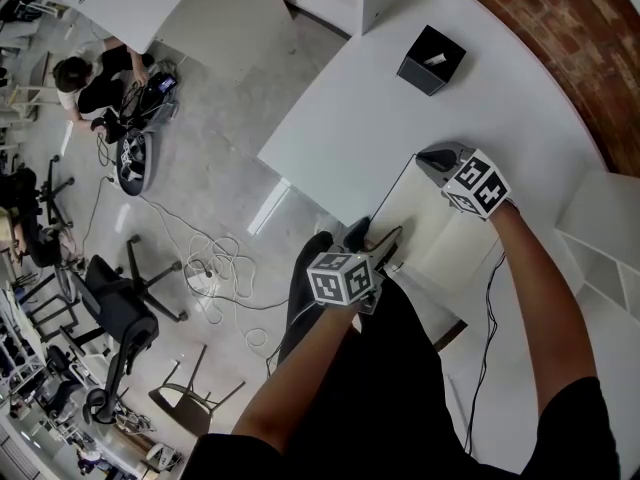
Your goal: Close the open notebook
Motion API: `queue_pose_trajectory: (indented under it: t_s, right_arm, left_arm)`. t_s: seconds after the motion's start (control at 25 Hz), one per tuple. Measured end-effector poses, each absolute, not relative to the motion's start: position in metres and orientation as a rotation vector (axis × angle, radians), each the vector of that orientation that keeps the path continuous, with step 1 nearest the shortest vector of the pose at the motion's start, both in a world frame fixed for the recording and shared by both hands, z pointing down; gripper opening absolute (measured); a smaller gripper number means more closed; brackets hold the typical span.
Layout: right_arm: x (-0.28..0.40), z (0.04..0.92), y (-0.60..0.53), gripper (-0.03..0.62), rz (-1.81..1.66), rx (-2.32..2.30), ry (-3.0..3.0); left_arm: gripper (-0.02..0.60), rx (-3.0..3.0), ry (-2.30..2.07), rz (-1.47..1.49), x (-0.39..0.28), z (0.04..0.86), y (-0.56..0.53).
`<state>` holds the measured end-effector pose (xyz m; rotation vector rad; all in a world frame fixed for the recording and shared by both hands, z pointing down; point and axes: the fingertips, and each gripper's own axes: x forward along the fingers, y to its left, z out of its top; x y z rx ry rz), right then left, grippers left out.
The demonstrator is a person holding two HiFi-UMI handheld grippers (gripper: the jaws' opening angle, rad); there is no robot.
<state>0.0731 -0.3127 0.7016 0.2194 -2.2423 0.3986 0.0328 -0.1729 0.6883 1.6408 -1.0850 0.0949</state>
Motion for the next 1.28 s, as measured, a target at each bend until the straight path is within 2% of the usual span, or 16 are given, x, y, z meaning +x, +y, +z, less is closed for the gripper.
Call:
queue_pose_trajectory:
  t_s: [0.2, 0.48, 0.92, 1.04, 1.12, 1.16, 1.28]
  right_arm:
    - [0.075, 0.703, -0.315, 0.014, 0.404, 0.232, -2.239]
    - [0.072, 0.699, -0.313, 0.014, 0.392, 0.221, -2.237]
    - [0.065, 0.699, -0.303, 0.014, 0.39, 0.234, -2.238]
    - [0.064, 0.699, -0.301, 0.014, 0.388, 0.242, -2.247]
    - [0.064, 0.699, -0.301, 0.014, 0.395, 0.255, -2.249]
    - [0.064, 0.699, -0.301, 0.015, 0.401, 0.262, -2.249]
    - [0.064, 0.699, -0.301, 0.015, 0.407, 0.271, -2.244]
  left_arm:
    - [0.356, 1.618, -1.147, 0.228, 0.03, 0.694, -0.161]
    - [0.354, 1.555, -1.24, 0.269, 0.025, 0.697, -0.144]
    - [0.353, 1.459, -1.194, 0.169, 0.025, 0.715, -0.129]
    - [0.294, 1.438, -1.212, 0.17, 0.02, 0.718, -0.129]
    - [0.183, 1.397, -1.233, 0.173, 0.013, 0.722, -0.125]
    - [0.153, 1.382, -1.232, 0.169, 0.01, 0.723, -0.124]
    - [0.123, 1.362, -1.219, 0.16, 0.008, 0.722, -0.122]
